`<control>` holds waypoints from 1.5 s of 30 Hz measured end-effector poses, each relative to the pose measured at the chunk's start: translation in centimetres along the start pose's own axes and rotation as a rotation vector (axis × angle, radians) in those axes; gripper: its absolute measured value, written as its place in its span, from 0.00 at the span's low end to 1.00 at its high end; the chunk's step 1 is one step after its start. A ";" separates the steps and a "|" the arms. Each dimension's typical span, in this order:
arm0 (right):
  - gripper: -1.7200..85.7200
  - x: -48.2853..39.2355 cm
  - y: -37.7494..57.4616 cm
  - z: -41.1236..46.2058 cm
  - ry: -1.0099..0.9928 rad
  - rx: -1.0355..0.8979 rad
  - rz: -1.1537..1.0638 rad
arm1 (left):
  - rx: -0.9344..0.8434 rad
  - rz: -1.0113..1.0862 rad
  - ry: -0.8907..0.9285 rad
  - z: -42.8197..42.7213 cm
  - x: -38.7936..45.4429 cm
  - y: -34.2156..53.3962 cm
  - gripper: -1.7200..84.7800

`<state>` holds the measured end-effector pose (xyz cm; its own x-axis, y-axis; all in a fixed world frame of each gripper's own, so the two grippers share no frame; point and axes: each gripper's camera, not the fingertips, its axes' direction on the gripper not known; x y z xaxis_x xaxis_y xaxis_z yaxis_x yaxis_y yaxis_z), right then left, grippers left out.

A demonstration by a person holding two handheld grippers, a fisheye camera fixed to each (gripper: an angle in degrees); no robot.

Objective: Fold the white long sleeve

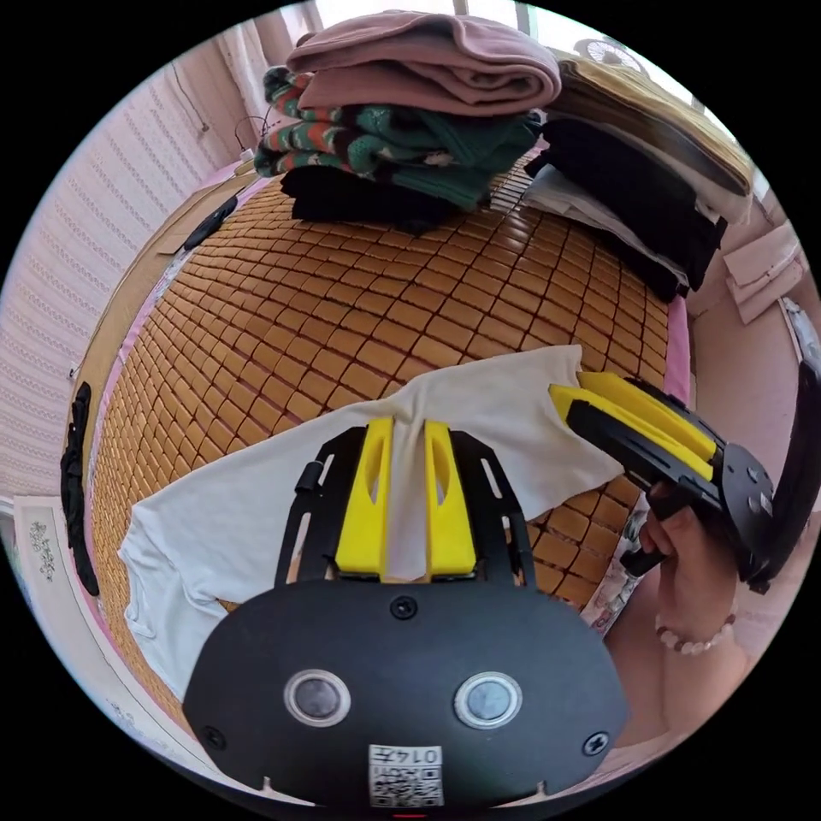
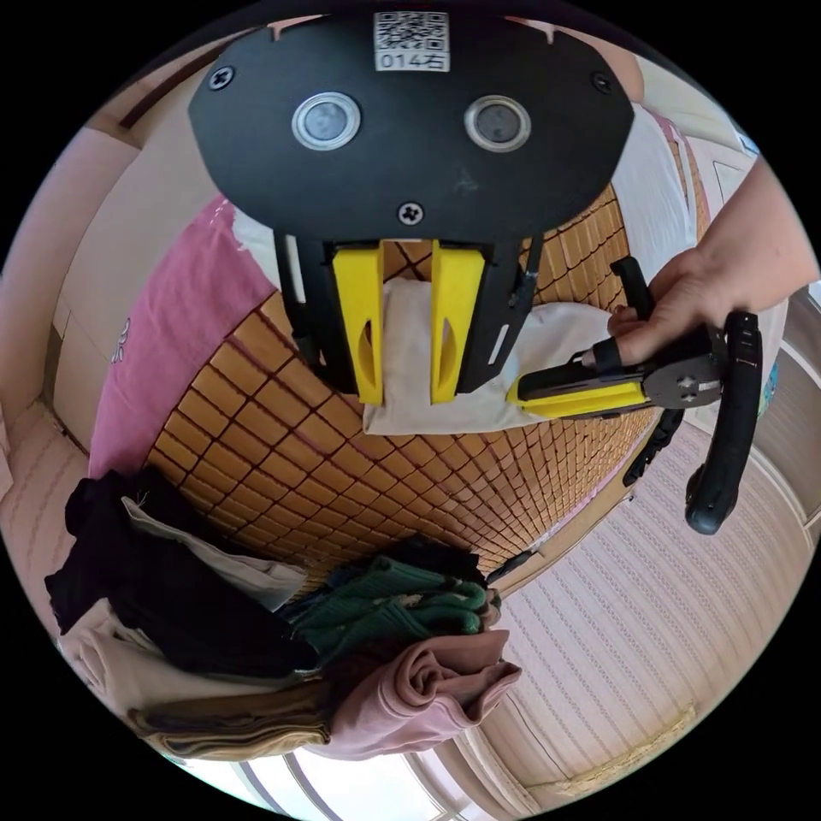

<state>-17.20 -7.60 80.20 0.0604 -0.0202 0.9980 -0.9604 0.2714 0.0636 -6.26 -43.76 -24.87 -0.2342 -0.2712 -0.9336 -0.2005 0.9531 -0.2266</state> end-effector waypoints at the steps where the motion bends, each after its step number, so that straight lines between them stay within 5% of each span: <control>1: 0.10 -0.1 0.0 0.2 0.011 -0.003 -0.004 | 0.002 0.040 -0.010 0.1 0.4 0.2 0.06; 9: 0.03 0.8 0.7 1.1 -0.092 -0.044 -0.017 | -0.011 0.051 -0.033 -0.5 -0.5 2.2 0.01; 18: 0.03 -3.4 3.6 -3.2 -0.569 0.180 -0.272 | 0.125 -0.084 -0.066 -9.7 -8.4 11.1 0.01; 25: 0.03 -22.6 11.2 -14.1 -0.925 0.127 -0.834 | 0.429 -0.253 -0.045 -25.9 -18.2 31.2 0.02; 29: 0.05 -34.4 23.7 -12.5 -1.053 -0.116 -1.040 | 0.428 -0.507 -0.091 -29.9 -24.1 49.6 0.04; 37: 0.12 -42.4 45.4 -3.7 -0.676 -0.420 -1.449 | 0.271 -0.906 -0.089 -27.8 -27.1 78.7 0.08; 45: 0.12 -40.0 46.8 2.2 -0.613 -0.526 -1.326 | 0.226 -0.734 0.063 -25.5 -25.4 82.3 0.09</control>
<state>-65.19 3.84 43.21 0.5171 -0.8519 0.0826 -0.1032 0.0338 0.9941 -41.10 38.11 -12.71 -0.1711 -0.8453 -0.5062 -0.1278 0.5285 -0.8393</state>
